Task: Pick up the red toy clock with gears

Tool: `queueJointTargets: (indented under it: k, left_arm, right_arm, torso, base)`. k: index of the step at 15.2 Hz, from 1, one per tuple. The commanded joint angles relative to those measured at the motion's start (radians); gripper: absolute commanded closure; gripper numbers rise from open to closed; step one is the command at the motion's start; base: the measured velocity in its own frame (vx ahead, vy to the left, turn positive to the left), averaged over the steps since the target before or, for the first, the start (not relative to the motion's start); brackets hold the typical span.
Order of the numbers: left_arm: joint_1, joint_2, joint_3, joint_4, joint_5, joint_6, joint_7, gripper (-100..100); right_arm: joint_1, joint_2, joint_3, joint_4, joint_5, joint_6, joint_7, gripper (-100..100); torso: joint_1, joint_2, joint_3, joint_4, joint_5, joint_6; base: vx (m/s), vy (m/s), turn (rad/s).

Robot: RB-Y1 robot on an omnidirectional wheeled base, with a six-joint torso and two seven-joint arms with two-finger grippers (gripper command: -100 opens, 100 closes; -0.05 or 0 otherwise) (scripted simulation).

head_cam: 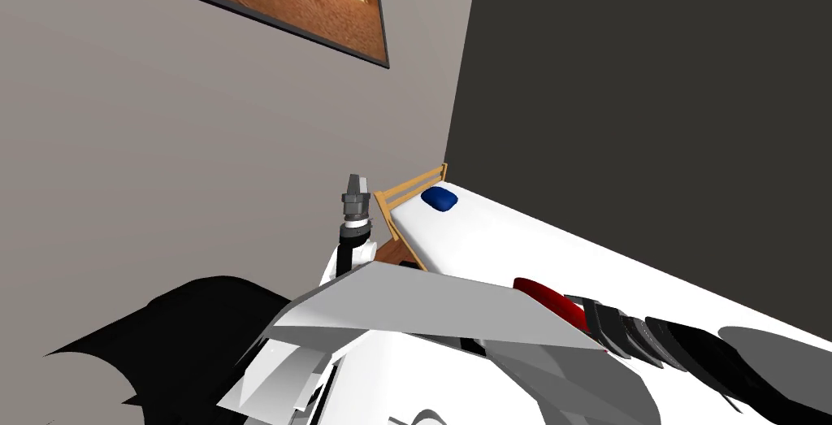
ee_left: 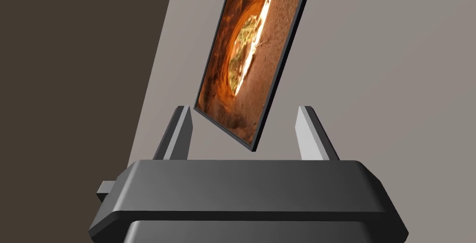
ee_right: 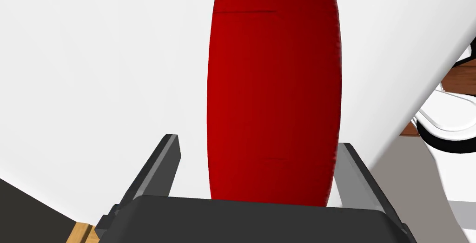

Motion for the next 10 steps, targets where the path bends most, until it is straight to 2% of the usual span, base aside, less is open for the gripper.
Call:
queueJointTargets:
  k: [1,5,6,9,10]
  left_arm:
    - [0.0,0.0,0.0,0.0,0.0,0.0,0.0,0]
    - [0.0,0.0,0.0,0.0,0.0,0.0,0.0,0]
    - [0.0,0.0,0.0,0.0,0.0,0.0,0.0,0]
    - [0.0,0.0,0.0,0.0,0.0,0.0,0.0,0]
    - [0.0,0.0,0.0,0.0,0.0,0.0,0.0,0]
  right_arm:
    - [0.0,0.0,0.0,0.0,0.0,0.0,0.0,100]
    - [0.001,0.0,0.001,-0.001,0.0,-0.002,0.0,100]
    - [0.01,-0.031,-0.016,-0.018,-0.013,-0.002,-0.006,100]
    - [0.008,-0.066,-0.031,-0.029,-0.024,-0.015,-0.017,100]
    - [-0.007,-0.047,-0.015,-0.018,-0.008,-0.014,-0.018,100]
  torso:
    - [0.0,0.0,0.0,0.0,0.0,0.0]
    - [0.0,0.001,0.001,0.001,0.0,0.0]
    - [0.0,0.002,0.001,0.001,0.0,0.0]
    - [0.002,0.005,0.003,0.002,0.003,0.001]
    - [0.003,0.006,0.004,0.002,0.003,0.001]
  base:
    - [0.012,-0.005,0.002]
    - [0.0,0.0,-0.003]
    - [-0.02,0.009,-0.102]
    - [-0.046,0.019,-0.123]
    - [-0.027,0.009,-0.025]
